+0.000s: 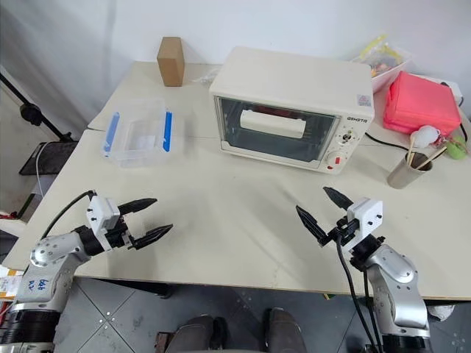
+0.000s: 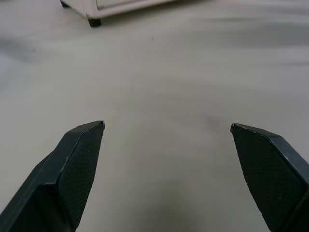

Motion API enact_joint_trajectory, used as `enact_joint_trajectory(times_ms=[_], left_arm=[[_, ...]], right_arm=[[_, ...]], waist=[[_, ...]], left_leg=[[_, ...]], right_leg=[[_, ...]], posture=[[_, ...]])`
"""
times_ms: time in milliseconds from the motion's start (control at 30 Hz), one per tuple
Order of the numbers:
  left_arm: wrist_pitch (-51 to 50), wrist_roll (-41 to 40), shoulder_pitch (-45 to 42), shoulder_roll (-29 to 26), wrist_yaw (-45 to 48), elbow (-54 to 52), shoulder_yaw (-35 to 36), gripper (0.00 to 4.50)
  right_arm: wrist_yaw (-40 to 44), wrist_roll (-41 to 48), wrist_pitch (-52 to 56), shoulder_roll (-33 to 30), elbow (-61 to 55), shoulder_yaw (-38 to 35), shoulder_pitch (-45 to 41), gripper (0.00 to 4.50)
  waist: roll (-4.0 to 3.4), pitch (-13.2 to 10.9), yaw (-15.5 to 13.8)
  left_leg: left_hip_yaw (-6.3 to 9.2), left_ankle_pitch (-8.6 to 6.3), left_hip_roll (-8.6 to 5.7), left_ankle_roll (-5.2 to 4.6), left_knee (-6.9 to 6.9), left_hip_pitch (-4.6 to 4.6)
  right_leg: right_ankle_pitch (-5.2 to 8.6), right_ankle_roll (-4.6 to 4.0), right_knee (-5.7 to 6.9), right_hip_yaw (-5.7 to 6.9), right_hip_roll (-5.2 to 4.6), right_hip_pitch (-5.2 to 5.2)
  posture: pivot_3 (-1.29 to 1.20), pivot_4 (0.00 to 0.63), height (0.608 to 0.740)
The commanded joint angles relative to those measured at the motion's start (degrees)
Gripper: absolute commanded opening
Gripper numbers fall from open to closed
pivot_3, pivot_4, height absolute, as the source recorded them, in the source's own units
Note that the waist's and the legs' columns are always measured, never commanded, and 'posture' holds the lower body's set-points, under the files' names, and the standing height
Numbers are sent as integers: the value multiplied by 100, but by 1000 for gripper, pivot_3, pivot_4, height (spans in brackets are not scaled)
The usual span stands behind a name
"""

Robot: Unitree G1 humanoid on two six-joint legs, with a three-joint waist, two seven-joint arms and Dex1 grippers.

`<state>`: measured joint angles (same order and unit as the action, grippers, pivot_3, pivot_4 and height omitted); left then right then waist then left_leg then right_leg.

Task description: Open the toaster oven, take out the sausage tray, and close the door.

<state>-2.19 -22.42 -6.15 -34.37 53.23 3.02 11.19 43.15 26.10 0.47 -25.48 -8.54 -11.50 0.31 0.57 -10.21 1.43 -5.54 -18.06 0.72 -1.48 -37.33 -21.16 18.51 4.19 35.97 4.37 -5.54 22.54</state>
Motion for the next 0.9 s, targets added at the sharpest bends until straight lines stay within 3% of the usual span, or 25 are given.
enact_joint_trajectory(times_ms=[33,167,267,400,600,900], left_arm=[[3,-71,-44,53,-27,-178,-10,4458],[-230,-167,-119,49,-33,-268,-25,4458],[-959,-580,-608,19,8,-374,-63,4458],[-1863,-1315,-1267,28,347,-276,-7,4458],[-1872,-1380,-1588,162,419,-65,36,4458],[-2061,-1515,-1676,391,362,-47,71,4458]], right_arm=[[53,221,207,-68,-187,-10,-162,4500],[-82,365,556,-42,-365,-31,-346,4500],[-702,1141,1793,-15,-707,-64,-1141,4500],[-829,1072,2461,-187,-667,164,-1834,4500],[-1031,789,2496,-15,-124,267,-2734,4500],[-496,960,2330,183,-395,402,-2832,4500]], waist=[[0,0,14],[0,0,18],[0,-3,12],[-1,-2,5],[-1,-3,19],[0,-4,20]], left_leg=[[0,0,0,0,0,0],[0,2,0,2,1,2],[1,3,0,1,-7,-3],[6,4,0,2,-23,-7],[3,-1,-1,-8,-25,-22],[3,-2,0,-13,-42,-32]], right_leg=[[0,0,1,1,0,0],[0,0,5,3,2,2],[0,0,8,2,1,2],[0,0,18,4,-1,4],[-2,3,42,13,4,15],[-2,5,42,12,6,14]], posture=[[0,150,740],[0,150,740],[0,150,740],[0,150,740],[0,150,740],[0,150,740]])
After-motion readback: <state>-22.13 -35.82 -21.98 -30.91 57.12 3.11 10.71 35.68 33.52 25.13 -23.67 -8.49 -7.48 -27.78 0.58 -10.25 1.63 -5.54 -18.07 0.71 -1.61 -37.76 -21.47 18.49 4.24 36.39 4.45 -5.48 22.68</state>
